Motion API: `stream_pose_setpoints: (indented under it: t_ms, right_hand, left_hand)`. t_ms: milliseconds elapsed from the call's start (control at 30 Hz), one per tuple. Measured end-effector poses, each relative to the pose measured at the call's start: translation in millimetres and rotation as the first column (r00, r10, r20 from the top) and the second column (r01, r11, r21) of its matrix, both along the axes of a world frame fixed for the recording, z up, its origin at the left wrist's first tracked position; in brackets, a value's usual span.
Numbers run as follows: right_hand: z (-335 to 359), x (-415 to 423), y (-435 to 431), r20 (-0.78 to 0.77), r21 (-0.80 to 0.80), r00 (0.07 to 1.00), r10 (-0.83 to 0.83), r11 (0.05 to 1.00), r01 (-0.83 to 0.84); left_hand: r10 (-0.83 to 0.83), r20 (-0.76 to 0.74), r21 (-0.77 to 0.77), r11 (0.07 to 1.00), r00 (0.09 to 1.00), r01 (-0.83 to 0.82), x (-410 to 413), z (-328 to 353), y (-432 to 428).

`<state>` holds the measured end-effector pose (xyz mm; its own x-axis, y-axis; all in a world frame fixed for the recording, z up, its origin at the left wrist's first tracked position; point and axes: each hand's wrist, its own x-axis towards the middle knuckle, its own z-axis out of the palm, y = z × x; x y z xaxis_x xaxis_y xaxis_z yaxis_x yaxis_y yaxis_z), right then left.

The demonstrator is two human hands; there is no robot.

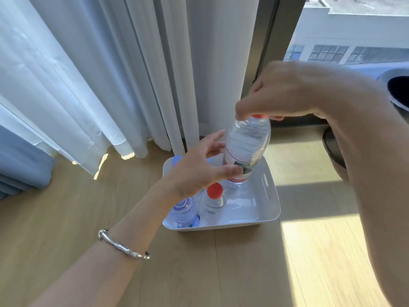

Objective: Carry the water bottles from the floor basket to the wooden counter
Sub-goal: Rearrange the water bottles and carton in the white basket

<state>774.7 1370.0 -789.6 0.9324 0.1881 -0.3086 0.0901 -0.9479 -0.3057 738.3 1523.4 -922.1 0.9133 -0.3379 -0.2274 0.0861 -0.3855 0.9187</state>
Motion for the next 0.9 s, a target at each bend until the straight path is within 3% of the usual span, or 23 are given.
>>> stream_pose_setpoints:
  t_ms: [167, 300, 433, 533, 733, 800, 900]
  right_hand:
    - [15, -6, 1, 0.325, 0.373, 0.945, -0.028, 0.922, -0.101]
    - [-3, 3, 15, 0.450, 0.616, 0.864, -0.227, 0.779, -0.116]
    - [-27, 16, 28, 0.334, 0.792, 0.873, -0.355, 0.609, -0.055]
    - [-46, 19, 36, 0.239, 0.829, 0.904, -0.353, 0.559, -0.001]
    - [-78, 5, 58, 0.011, 0.824, 0.990, -0.140, 0.563, 0.070]
    - [-91, -2, 68, -0.102, 0.855, 0.994, -0.044, 0.506, 0.110]
    - [-108, -15, 85, -0.150, 0.913, 0.989, -0.007, 0.383, 0.141]
  left_hand:
    - [0.133, 0.120, -0.050, 0.991, 0.984, -0.128, 4, 8, -4]
    - [0.247, 0.180, -0.012, 0.968, 0.952, -0.249, 6, 10, 5]
    - [0.278, 0.159, -0.004, 0.960, 0.947, -0.281, -5, 7, 9]
    - [0.335, 0.116, -0.029, 0.942, 0.935, -0.334, -10, 4, 13]
    - [0.489, 0.132, -0.167, 0.868, 0.862, -0.467, -4, 19, 26]
    - [0.551, 0.079, -0.221, 0.822, 0.831, -0.524, 0, 22, 32]
    - [0.590, 0.048, -0.152, 0.802, 0.806, -0.578, 6, 17, 41]
